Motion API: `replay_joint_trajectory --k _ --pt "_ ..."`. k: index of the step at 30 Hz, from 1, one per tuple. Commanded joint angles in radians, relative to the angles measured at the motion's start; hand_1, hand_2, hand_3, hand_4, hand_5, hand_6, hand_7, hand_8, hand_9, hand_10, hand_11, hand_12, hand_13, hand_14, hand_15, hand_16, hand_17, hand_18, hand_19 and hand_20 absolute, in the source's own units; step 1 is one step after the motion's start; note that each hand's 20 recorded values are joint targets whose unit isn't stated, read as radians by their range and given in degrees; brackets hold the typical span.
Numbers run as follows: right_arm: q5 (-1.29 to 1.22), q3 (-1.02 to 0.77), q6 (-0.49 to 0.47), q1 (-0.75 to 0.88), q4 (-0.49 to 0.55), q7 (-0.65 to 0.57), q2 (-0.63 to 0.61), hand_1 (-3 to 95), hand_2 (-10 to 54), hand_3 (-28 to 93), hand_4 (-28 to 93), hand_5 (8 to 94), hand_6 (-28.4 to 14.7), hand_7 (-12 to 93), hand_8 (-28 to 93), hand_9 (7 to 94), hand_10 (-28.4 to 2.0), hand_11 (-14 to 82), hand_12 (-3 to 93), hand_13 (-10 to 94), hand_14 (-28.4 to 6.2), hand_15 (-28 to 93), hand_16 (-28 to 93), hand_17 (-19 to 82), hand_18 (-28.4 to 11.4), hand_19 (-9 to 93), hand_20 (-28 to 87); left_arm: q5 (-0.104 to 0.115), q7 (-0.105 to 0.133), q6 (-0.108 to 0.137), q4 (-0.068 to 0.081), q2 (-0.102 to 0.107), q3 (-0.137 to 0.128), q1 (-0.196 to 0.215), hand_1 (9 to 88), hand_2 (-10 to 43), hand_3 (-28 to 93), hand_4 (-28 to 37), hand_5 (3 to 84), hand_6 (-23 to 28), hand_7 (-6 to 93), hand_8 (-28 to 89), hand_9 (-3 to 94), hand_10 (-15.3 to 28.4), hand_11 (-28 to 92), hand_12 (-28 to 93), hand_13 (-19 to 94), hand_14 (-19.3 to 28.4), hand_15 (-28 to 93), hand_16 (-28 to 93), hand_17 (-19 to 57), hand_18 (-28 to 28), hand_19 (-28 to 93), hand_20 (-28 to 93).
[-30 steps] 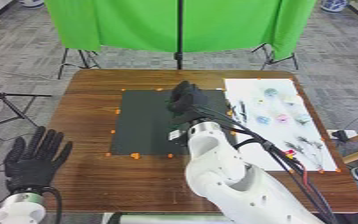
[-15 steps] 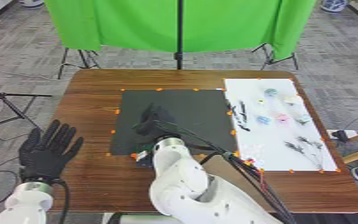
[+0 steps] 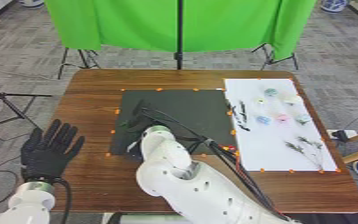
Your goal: Arrange flowers
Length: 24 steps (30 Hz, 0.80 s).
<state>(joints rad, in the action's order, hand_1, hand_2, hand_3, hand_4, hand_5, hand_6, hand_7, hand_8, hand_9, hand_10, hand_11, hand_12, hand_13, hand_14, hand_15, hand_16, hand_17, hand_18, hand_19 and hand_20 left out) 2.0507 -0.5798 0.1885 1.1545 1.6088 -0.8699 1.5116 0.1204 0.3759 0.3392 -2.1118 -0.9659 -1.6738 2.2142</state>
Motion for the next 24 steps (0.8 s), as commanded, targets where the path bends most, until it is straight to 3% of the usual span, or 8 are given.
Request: replay_joint_trajectory --k 1,4,5,9,14,19,21,24 --pt "0.044 0.015 0.005 0.006 -0.021 0.001 0.023 63.4 -9.5 67 -17 72.8 -1.8 47 18 88.1 -9.8 17.2 49.5 84 -3.6 36 46 56 -19.8 83 25 0.01 0.012 -0.003 0.01 0.005 0.012 0.007 26.8 17.3 73 -28.3 44.2 6.1 14.6 -10 40.4 14.6 25 11 31 14.1 42 -8 -4.3 14.0 37 15" --pt "0.038 0.028 0.016 0.007 -0.012 -0.02 0.009 58.8 -9.5 68 -21 69.5 -3.2 47 17 84.5 -11.1 19.2 48.3 81 -5.5 40 42 55 -19.9 85 20 0.004 -0.006 0.001 0.014 0.006 0.009 -0.002 26.8 17.3 73 -28.3 44.2 6.2 14.7 -10 40.4 14.7 25 11 31 14.1 42 -8 -4.3 14.0 37 15" --pt "0.038 0.036 0.026 -0.002 -0.015 -0.015 0.005 56.6 -9.5 70 -23 68.0 -3.7 47 16 82.7 -12.0 19.6 47.9 79 -6.9 42 41 54 -20.0 85 19 0.007 0.013 -0.011 0.014 0.006 0.011 0.003 26.8 17.3 73 -28.3 44.2 6.2 14.7 -10 40.4 14.7 25 11 31 14.1 42 -8 -4.3 14.0 37 15" --pt "0.025 0.036 0.035 -0.006 -0.005 -0.025 -0.008 51.3 -9.5 72 -26 63.6 -4.7 42 14 77.2 -15.0 27.2 41.8 77 -11.2 49 35 52 -20.9 88 18 0.011 0.01 -0.012 0.016 0.002 0.014 0.003 26.8 17.3 73 -28.3 44.3 6.2 14.9 -10 40.4 14.7 25 11 31 14.1 42 -8 -4.3 14.0 37 15" --pt "0.027 0.036 0.053 -0.015 0.008 -0.014 -0.025 42.1 -9.5 78 -27 62.7 -6.9 31 -9 72.8 -18.2 38.2 30.2 75 -13.4 53 27 50 -22.0 90 18 0.014 0.016 -0.017 0.018 0.0 0.017 0.004 26.7 17.3 73 -28.3 44.2 6.2 15.3 -10 40.4 14.7 25 11 31 14.1 42 -8 -4.3 14.0 37 15" --pt "-0.02 0.056 0.089 -0.022 0.06 0.077 -0.089 38.1 -9.5 77 -27 60.4 -8.4 25 -9 70.0 -19.6 40.1 28.5 73 -14.8 56 27 48 -23.1 91 18 0.014 0.023 -0.029 0.017 -0.012 0.011 0.016 26.7 17.3 73 -28.3 44.3 6.3 15.6 -10 40.3 14.7 26 11 31 14.0 42 -8 -4.3 14.0 37 15" --pt "-0.03 0.043 0.021 -0.01 0.088 0.159 -0.113 32.7 -7.8 76 -22 59.9 -8.6 25 -9 65.9 -21.2 39.2 27.7 68 -16.7 58 25 44 -24.1 91 19 0.017 0.025 -0.027 0.014 -0.018 0.005 0.024 26.8 17.4 73 -28.3 44.3 6.3 15.6 -10 40.3 14.8 26 11 31 14.0 42 -8 -4.3 14.0 37 15" --pt "-0.072 -0.034 -0.233 0.029 0.142 0.287 -0.132 28.3 0.1 77 -21 60.8 -6.5 27 -11 56.5 -23.6 31.7 23.4 49 -21.1 60 19 30 -24.7 83 20 0.019 0.025 -0.034 0.014 -0.032 0.006 0.029 26.8 17.4 73 -28.3 44.3 6.3 15.7 -10 40.3 14.8 26 11 31 14.1 42 -8 -4.3 14.0 37 15"
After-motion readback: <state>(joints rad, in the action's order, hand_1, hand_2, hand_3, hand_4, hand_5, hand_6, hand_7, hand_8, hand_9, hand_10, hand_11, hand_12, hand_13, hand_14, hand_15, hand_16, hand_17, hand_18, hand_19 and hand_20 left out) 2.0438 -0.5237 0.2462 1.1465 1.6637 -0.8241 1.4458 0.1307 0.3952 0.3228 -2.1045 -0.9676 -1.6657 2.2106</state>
